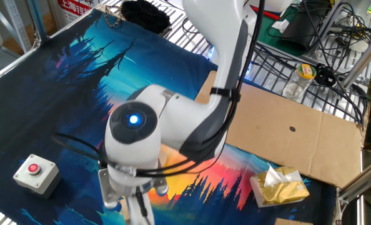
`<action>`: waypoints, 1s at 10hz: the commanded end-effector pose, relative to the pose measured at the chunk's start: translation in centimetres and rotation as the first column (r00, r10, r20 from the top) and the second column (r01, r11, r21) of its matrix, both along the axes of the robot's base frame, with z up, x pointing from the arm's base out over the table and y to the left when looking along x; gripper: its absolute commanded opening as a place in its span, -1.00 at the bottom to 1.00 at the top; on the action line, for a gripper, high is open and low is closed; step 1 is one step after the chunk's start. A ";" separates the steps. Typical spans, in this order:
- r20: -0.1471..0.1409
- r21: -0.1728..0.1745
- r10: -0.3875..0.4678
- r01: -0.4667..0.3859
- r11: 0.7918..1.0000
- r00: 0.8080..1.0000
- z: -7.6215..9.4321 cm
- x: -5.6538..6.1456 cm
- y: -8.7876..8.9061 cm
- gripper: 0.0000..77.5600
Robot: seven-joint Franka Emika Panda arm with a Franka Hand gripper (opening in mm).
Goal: Stack the blocks into a pyramid shape
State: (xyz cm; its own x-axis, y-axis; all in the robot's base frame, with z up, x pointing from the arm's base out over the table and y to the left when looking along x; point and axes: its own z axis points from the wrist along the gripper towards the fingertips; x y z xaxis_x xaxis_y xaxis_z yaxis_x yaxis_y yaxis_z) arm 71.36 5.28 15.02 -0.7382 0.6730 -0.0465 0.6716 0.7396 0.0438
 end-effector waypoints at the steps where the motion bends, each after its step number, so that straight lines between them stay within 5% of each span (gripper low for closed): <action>1: -0.008 -0.018 0.473 -0.473 0.881 0.881 7.3 -5.2 -1.2 -0.97; 7: 0.008 -0.026 0.510 -0.510 0.860 0.860 7.9 -8.7 -3.0 -0.97; 10: 0.007 -0.029 0.516 -0.515 0.857 0.857 7.9 -8.7 -3.0 -0.97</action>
State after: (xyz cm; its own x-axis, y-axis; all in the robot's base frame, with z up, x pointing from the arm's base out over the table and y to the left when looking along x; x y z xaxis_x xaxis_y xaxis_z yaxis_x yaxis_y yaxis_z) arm 63.28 2.86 22.08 -0.9721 0.2265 -0.0611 0.2252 0.9739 0.0274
